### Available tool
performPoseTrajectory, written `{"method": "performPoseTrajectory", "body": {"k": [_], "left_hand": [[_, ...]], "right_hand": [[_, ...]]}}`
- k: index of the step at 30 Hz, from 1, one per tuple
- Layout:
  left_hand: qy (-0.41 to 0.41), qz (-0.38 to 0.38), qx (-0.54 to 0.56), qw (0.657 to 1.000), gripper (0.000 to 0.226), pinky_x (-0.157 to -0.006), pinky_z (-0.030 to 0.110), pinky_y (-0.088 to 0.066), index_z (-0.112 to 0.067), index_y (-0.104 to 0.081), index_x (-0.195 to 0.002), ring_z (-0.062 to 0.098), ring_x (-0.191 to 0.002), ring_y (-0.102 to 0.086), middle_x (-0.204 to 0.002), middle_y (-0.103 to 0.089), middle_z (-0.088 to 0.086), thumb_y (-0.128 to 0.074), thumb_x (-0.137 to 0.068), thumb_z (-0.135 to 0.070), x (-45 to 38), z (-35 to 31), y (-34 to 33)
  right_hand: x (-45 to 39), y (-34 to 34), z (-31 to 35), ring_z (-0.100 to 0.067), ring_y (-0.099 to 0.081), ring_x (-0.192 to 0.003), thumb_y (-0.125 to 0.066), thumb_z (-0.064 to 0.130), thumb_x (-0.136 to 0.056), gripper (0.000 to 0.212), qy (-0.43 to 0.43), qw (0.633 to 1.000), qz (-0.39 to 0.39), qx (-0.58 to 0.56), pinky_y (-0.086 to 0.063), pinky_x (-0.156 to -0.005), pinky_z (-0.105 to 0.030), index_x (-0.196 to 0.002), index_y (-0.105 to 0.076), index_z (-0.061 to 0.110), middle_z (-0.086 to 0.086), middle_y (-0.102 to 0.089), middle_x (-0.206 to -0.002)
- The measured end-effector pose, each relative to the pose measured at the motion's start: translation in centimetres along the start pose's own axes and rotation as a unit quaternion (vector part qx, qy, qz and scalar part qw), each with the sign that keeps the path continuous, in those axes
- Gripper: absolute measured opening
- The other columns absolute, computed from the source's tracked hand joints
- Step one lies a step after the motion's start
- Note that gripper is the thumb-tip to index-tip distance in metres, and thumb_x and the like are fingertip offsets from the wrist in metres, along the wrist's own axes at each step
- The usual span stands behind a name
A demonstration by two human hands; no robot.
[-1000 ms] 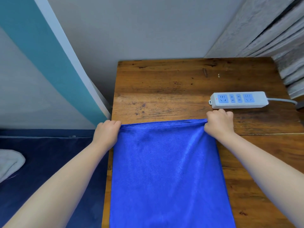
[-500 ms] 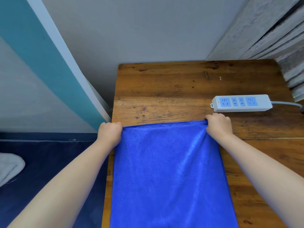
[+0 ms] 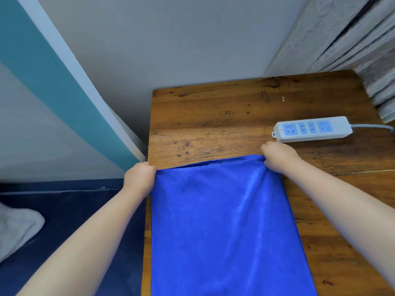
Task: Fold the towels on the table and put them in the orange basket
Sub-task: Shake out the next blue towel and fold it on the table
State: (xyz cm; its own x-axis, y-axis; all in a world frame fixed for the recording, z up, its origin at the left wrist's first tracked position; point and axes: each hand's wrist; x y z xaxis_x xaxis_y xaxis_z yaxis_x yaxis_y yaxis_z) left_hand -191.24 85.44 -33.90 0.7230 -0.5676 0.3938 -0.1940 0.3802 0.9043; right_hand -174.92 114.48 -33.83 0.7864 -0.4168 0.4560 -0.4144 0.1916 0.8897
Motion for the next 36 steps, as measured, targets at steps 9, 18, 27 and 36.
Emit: {"method": "performPoseTrajectory", "body": {"k": [9, 18, 27, 36], "left_hand": [[0.033, 0.014, 0.063, 0.997, 0.024, -0.066, 0.03, -0.038, 0.001, -0.063, -0.087, 0.031, -0.09, -0.054, -0.089, -0.05, 0.011, -0.039, -0.085, 0.005, 2.3, 0.0, 2.6], [0.064, -0.059, 0.105, 0.991, 0.025, -0.064, 0.031, -0.041, -0.004, -0.067, -0.085, 0.033, -0.09, -0.057, -0.095, -0.062, 0.015, -0.043, -0.083, 0.003, 8.2, 0.2, 6.2], [0.067, -0.304, 0.211, 0.926, 0.026, -0.074, 0.034, -0.043, -0.012, -0.069, -0.103, 0.035, -0.101, -0.056, -0.105, -0.064, 0.016, -0.046, -0.091, -0.013, 17.4, 2.3, 15.7], [0.009, -0.389, 0.198, 0.9, 0.025, -0.075, 0.035, -0.041, -0.006, -0.066, -0.104, 0.037, -0.098, -0.055, -0.104, -0.06, 0.019, -0.046, -0.092, -0.012, 24.4, 4.0, 20.7]], "right_hand": [[3.1, 2.4, -1.8, -0.019, -0.042, -0.073, -0.046, 0.002, -0.083, 0.036, 0.068, 0.995, -0.061, -0.042, -0.031, -0.059, -0.027, -0.058, -0.028, 0.021, -0.003, -0.046, -0.08], [11.1, 4.0, -2.7, -0.019, -0.055, -0.078, -0.05, 0.009, -0.088, 0.012, 0.134, 0.981, -0.141, -0.021, -0.04, -0.061, -0.025, -0.086, -0.06, 0.003, -0.01, -0.063, -0.088], [22.5, 11.8, -0.7, -0.04, -0.055, -0.068, -0.048, 0.008, -0.069, 0.017, -0.022, 0.86, -0.461, -0.218, -0.039, -0.059, -0.037, -0.066, -0.054, -0.007, -0.028, -0.058, -0.07], [30.5, 16.0, 0.8, -0.039, -0.049, -0.1, -0.042, -0.007, -0.082, 0.022, -0.032, 0.873, -0.478, -0.092, -0.04, -0.079, -0.044, -0.093, -0.06, -0.013, -0.03, -0.053, -0.101]]}}
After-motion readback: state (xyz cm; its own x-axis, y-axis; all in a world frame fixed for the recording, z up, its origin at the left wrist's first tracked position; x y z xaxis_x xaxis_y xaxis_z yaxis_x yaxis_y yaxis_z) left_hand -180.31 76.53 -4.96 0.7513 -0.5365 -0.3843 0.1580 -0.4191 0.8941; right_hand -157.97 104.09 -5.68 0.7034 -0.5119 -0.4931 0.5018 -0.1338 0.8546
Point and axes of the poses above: each hand's wrist, its own x-axis away from the middle knuckle, its own y-axis out of the back of the hand, z = x × y
